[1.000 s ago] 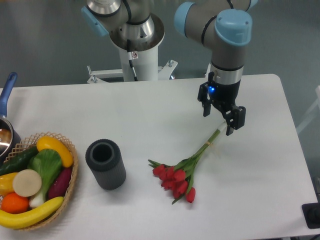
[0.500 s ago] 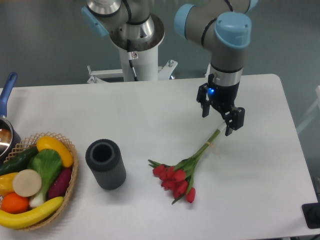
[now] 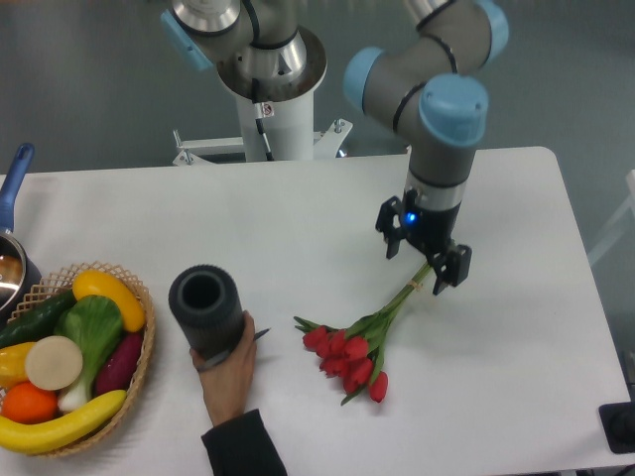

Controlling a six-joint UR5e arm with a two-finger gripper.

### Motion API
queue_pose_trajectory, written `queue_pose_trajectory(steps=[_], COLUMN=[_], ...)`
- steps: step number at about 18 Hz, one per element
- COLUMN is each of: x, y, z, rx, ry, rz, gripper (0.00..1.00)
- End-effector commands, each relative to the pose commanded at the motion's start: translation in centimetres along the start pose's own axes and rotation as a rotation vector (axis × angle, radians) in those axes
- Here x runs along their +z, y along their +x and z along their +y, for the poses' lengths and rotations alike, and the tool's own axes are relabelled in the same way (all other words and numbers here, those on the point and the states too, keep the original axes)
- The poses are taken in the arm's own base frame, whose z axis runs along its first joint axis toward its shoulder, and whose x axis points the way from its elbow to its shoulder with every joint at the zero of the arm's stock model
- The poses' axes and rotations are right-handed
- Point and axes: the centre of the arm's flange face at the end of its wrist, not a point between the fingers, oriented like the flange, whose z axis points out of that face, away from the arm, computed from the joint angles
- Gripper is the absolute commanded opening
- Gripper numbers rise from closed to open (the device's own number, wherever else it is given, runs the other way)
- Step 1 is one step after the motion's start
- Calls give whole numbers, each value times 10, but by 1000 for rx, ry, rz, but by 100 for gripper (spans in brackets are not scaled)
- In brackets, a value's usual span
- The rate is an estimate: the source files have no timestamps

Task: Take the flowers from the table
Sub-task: 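Move the open gripper down over the tulip stems near the blooms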

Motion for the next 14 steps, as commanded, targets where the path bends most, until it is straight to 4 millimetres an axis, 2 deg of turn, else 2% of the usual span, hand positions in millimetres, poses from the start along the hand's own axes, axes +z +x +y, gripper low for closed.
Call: queue_pose_trajectory(steps=[5, 8, 14], x=[28, 42, 58], y=[2, 4, 8], z=[4, -1, -4], rx=[-51, -94, -87], ry=[-8, -13, -11], rz=[48, 63, 68], gripper=[100, 100, 100])
